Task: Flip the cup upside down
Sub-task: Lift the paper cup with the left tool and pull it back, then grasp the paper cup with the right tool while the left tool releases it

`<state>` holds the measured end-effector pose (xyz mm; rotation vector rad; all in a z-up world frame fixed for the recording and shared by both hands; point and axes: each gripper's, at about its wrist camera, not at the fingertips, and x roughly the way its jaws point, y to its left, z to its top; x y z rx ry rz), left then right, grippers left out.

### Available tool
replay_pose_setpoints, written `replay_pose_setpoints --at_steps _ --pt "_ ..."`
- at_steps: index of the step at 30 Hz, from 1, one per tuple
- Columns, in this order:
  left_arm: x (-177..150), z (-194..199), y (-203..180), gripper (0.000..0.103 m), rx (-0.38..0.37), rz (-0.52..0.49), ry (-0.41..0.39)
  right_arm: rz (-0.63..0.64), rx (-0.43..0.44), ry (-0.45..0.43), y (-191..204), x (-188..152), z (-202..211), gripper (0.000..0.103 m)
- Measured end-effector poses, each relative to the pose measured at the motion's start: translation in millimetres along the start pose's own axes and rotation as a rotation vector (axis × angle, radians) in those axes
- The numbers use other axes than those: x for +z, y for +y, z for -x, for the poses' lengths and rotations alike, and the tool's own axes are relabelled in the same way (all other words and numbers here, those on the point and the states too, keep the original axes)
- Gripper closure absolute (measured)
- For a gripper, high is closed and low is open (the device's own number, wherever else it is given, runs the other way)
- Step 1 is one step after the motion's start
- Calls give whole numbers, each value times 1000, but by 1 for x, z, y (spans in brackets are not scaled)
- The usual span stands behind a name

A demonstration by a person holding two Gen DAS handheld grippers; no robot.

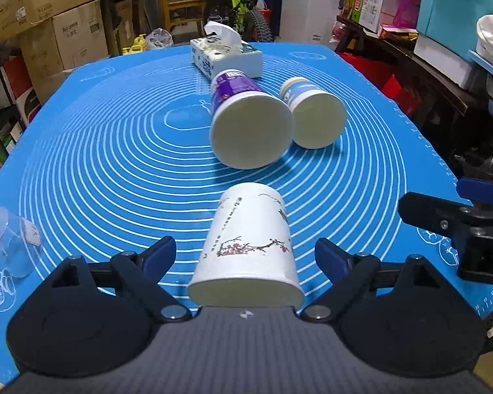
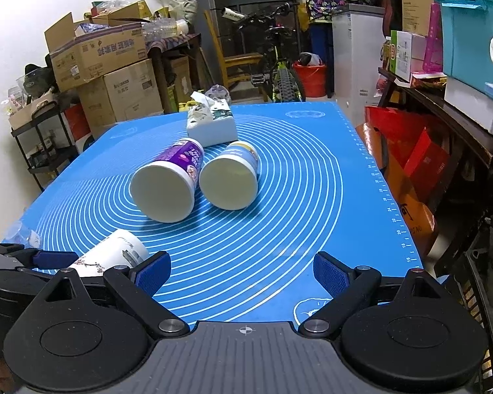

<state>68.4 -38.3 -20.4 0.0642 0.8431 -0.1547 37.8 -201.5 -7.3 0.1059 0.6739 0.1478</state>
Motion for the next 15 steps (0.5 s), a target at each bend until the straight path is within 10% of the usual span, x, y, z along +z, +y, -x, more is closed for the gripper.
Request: replay_pose_setpoints --at_steps 15 --pt "3 38 45 10 23 42 -59 41 79 29 26 16 -6 9"
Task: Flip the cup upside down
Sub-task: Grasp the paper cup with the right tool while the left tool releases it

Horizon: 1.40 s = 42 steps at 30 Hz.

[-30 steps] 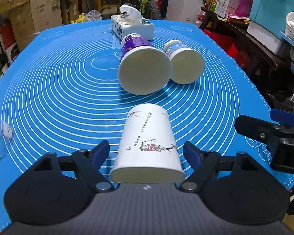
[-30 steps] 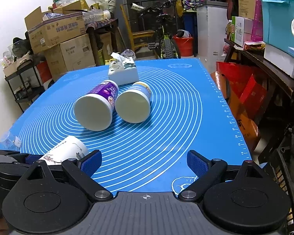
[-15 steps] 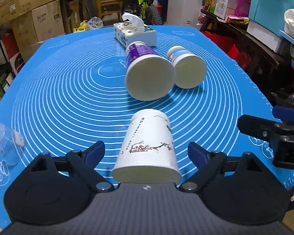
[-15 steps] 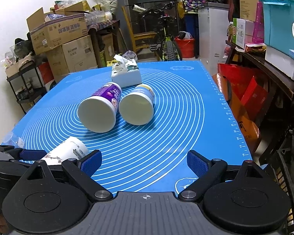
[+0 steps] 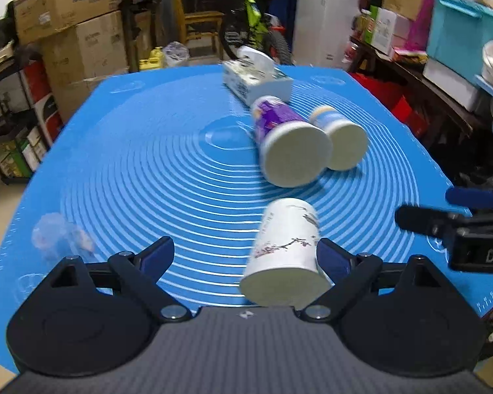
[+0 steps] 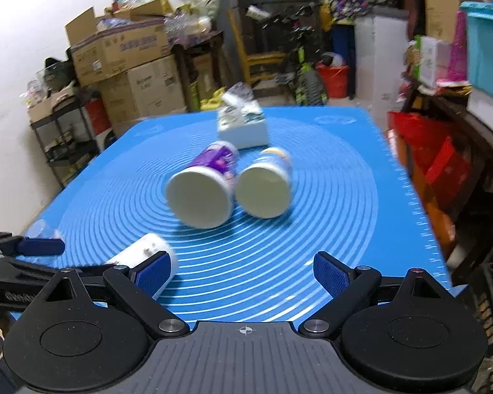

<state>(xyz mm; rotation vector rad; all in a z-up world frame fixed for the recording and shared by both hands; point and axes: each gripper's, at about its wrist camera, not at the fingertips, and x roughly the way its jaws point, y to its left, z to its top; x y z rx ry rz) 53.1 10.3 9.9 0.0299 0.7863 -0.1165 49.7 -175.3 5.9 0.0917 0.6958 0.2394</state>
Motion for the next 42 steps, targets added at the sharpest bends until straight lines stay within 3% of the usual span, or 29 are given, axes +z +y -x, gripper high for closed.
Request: replay_pose_setpoints --at_steps 12,15,18,23,28,31,33,37,42 --pt "-2 10 49 10 -32 95 8 -20 135 85 48 44 -43 9" --pt "-6 15 63 10 -17 121 3 -11 155 150 77 58 -74 9" --pt "-12 18 77 10 26 139 9 13 118 258 106 60 -111 10" --pt "-19 13 100 10 83 181 32 -48 99 381 119 48 -140 10" --pt "-18 7 105 10 80 189 31 -125 114 410 113 45 -142 10" --pt "-17 6 102 10 68 180 26 -188 150 426 105 41 -142 16" --pt "-19 4 100 10 66 171 27 -208 170 420 105 40 -140 25" --pt "-19 2 99 10 64 176 28 -214 179 414 106 38 -138 26" --pt "-18 2 99 10 64 187 31 -247 209 359 95 40 -124 35"
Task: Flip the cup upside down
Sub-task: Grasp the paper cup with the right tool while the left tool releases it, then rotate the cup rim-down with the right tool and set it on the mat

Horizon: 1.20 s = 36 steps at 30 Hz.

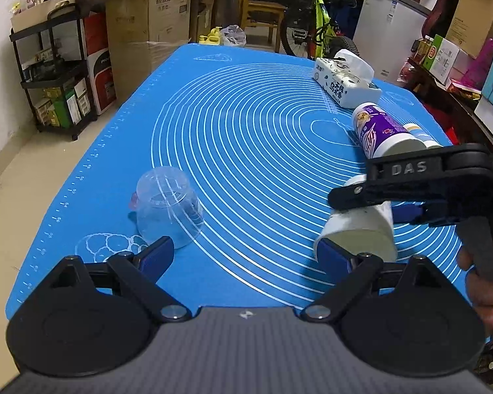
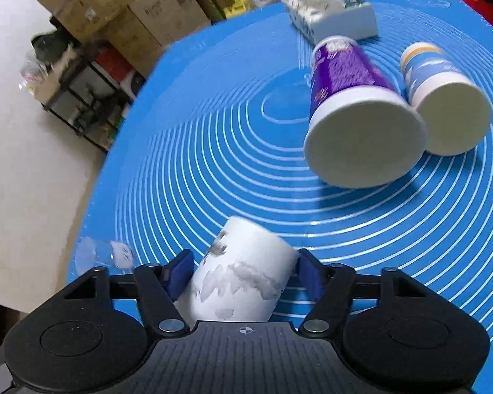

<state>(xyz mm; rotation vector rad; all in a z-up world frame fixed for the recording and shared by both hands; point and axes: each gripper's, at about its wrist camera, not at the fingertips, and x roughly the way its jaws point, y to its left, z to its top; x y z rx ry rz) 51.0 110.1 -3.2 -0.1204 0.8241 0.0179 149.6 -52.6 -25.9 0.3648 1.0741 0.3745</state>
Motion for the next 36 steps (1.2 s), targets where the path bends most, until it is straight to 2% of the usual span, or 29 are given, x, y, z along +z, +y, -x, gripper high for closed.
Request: replay_pose_setpoints --at_steps 7,11,15,17,24,31,36 --pt "1 0 -8 10 -10 -2 -1 72 -47 -147 -11 -8 26 37" --pt "-1 0 -12 10 -9 -7 0 292 -184 -335 -2 -21 38 37" --pt "-2 0 -18 10 -9 -9 -3 529 -272 -432 7 -45 33 36" --pt "-3 0 -21 10 -10 -18 -4 598 -276 -475 9 -57 34 36" --pt "-6 1 -29 10 -16 -32 -1 636 -275 -473 12 -76 53 36" --pt "-14 5 -37 10 -15 -42 2 551 -201 -403 -4 -79 63 35" --pt "-21 12 -46 10 -8 -73 -10 526 -170 -393 -8 -84 71 28"
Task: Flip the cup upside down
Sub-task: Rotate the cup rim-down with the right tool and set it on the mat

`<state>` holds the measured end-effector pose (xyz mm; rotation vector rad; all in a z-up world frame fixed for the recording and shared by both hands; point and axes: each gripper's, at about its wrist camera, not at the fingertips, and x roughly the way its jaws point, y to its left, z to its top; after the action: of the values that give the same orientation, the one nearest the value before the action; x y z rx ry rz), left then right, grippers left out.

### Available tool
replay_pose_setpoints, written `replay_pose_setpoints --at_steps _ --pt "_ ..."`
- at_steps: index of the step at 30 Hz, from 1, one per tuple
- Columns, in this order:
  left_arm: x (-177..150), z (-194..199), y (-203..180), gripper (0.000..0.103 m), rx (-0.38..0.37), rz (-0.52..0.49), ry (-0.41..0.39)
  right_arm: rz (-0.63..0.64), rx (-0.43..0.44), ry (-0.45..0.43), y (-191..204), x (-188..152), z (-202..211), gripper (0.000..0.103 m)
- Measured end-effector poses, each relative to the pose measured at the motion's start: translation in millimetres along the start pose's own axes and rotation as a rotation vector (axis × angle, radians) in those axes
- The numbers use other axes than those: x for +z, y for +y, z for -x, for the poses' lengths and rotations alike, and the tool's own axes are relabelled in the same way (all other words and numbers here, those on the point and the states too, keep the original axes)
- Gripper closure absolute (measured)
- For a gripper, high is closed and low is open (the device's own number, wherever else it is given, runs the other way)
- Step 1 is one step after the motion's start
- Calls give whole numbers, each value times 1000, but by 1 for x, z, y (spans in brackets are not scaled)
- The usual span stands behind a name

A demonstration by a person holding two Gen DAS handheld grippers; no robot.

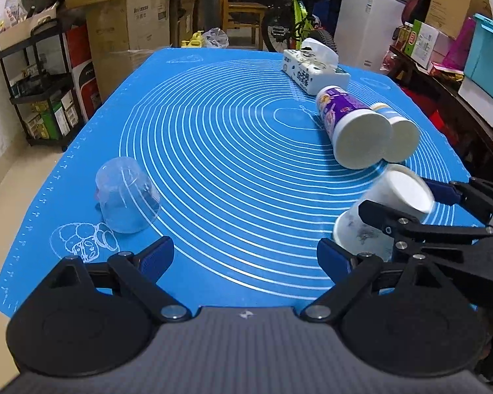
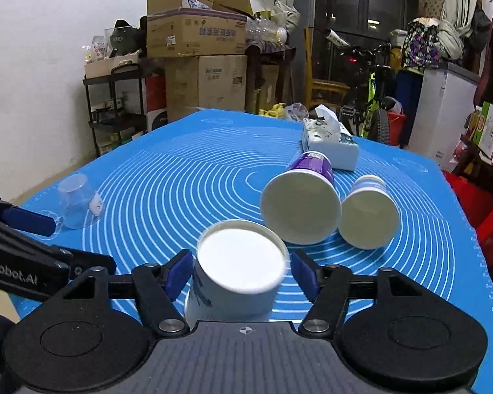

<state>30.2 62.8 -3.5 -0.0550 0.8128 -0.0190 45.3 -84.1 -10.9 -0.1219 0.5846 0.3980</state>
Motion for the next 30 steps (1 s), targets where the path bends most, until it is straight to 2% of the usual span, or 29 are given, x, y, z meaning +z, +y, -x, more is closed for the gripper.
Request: replay_pose_setpoints --at_steps 6,14,22,30 --pt "-5 14 -10 10 -7 -10 -26 -52 6 -16 -11 -5 26 22" --pt "-20 28 -26 10 -22 -16 -28 -129 -49 -27 -42 -23 74 20" --pt "-31 32 -39 10 -49 -24 -10 -137 -77 -15 -56 -38 89 19" --pt "-49 47 -56 9 -94 -46 21 -124 -89 50 -54 -52 116 19"
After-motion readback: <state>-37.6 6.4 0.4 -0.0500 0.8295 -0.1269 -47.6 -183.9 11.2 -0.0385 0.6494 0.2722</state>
